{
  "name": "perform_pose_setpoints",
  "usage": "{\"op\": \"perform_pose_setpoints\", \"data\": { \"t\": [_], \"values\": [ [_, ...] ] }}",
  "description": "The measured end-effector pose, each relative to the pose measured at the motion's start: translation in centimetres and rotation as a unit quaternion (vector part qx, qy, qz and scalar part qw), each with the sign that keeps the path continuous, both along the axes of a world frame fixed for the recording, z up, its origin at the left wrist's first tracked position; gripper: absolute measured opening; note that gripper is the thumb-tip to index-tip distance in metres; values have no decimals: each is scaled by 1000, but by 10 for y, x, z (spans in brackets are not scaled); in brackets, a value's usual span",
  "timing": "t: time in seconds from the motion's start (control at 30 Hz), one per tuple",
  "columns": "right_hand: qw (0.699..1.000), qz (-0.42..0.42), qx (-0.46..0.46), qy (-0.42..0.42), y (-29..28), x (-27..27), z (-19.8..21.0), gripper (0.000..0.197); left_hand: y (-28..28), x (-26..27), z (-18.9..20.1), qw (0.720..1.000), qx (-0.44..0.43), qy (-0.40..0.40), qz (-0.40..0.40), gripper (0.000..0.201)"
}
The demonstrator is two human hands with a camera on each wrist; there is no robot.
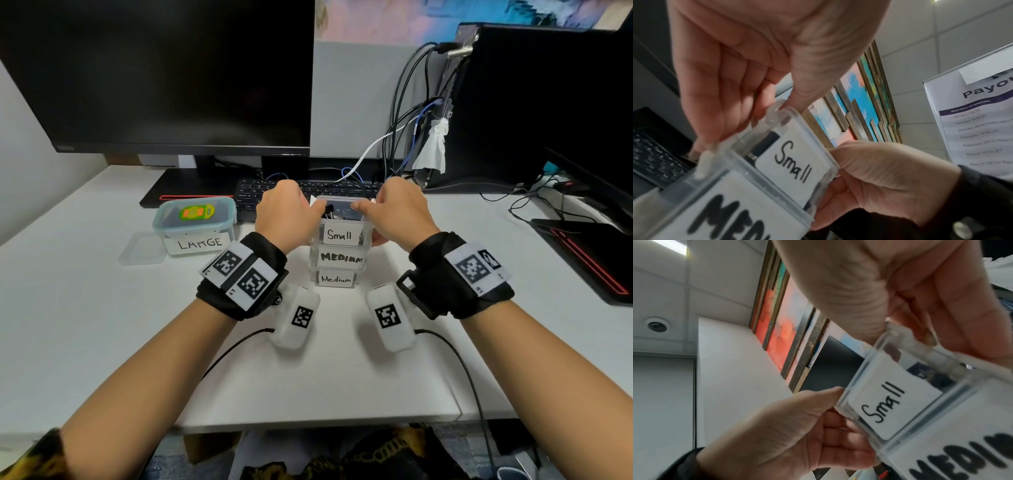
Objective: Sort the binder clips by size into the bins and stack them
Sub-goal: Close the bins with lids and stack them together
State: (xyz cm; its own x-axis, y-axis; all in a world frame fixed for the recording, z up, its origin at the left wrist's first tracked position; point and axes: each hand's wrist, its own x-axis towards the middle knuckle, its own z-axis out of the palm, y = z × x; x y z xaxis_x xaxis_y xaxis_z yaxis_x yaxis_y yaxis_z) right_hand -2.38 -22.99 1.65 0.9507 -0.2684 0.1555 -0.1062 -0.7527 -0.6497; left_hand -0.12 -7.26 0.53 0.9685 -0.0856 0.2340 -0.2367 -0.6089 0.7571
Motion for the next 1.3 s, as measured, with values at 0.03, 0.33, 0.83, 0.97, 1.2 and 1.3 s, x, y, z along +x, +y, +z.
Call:
{"op": "perform_pose_setpoints", "data": {
  "t": [0.03,0.33,0.83,0.97,1.2,1.3],
  "values": [
    [1000,5,13,6,-3,0,0,46,2,0,1,1000,-5,10,-7,40],
    [992,35,-119,3,-1,-4,-5,43,27,1,-8,989,142,21,25,39],
    [968,210,-136,-32,44,13,-19,53,169,55,-2,951,213,81,208,33],
    [966,220,-133,-25,47,17,-21,46,215,68,-5,938,204,131,248,28],
    [968,214,-121,-37,61,26,-28,41,226,78,-24,907,256,292,166,63],
    [969,213,-121,-44,67,27,-29,40,226,81,-31,897,271,311,156,85]
  ]
}}
